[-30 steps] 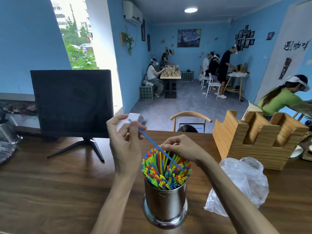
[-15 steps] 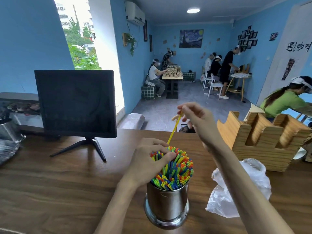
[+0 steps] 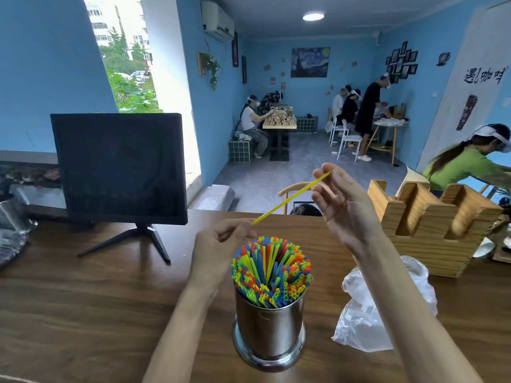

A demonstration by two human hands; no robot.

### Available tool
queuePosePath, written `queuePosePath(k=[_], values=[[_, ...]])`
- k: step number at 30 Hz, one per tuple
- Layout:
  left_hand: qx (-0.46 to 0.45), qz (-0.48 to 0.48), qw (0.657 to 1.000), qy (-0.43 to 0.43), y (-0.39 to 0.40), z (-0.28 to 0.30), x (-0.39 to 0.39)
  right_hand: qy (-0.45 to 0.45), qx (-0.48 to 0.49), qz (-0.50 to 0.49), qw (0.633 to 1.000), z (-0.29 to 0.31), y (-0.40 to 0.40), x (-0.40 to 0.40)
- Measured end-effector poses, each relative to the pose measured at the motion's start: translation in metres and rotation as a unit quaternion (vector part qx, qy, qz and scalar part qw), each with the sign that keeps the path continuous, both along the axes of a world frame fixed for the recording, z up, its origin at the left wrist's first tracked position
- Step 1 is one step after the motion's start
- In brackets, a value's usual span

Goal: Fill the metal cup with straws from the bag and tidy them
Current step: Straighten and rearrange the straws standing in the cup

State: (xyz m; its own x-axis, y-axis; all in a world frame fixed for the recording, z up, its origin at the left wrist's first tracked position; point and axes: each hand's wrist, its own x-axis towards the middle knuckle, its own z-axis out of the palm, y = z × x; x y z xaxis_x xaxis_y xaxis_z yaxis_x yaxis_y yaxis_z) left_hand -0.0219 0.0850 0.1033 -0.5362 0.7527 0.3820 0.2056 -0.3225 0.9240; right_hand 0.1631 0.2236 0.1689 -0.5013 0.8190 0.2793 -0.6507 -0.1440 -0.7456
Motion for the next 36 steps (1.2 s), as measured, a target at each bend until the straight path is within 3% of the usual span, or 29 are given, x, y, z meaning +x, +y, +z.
queuePosePath(k=[3, 6, 12, 17, 19, 22, 25, 28, 31, 36], values=[[0.039, 0.029, 0.987, -0.151, -0.001, 0.006, -0.004, 0.051, -0.088, 0.095, 0.99, -0.007, -0.001, 0.003], [0.072, 0.047, 0.962, -0.261, 0.001, 0.011, -0.001, 0.053, -0.105, 0.118, 0.986, -0.016, -0.001, 0.001], [0.122, 0.13, 0.931, -0.318, 0.006, 0.011, 0.006, 0.032, -0.092, 0.171, 0.98, -0.036, 0.003, 0.003], [0.107, 0.176, 0.922, -0.327, 0.01, 0.008, 0.006, 0.02, -0.094, 0.139, 0.986, -0.04, 0.001, 0.005], [0.04, 0.19, 0.946, -0.258, 0.01, 0.004, 0.003, 0.047, -0.104, 0.112, 0.987, -0.034, 0.0, 0.008], [-0.086, 0.128, 0.985, -0.078, 0.006, -0.001, 0.004, 0.071, -0.082, 0.048, 0.993, -0.021, 0.001, 0.011], [-0.142, 0.034, 0.989, 0.021, 0.0, 0.002, 0.007, 0.048, -0.016, -0.045, 0.998, -0.011, 0.004, 0.01], [-0.173, 0.06, 0.977, 0.11, 0.007, 0.0, 0.004, 0.005, 0.052, -0.109, 0.993, -0.01, 0.008, 0.007], [-0.183, 0.101, 0.966, 0.15, 0.019, -0.003, 0.001, -0.076, 0.143, -0.14, 0.977, -0.019, 0.008, 0.001], [-0.226, 0.017, 0.959, 0.172, 0.028, -0.004, -0.003, -0.242, 0.348, -0.116, 0.898, -0.048, -0.003, -0.013]])
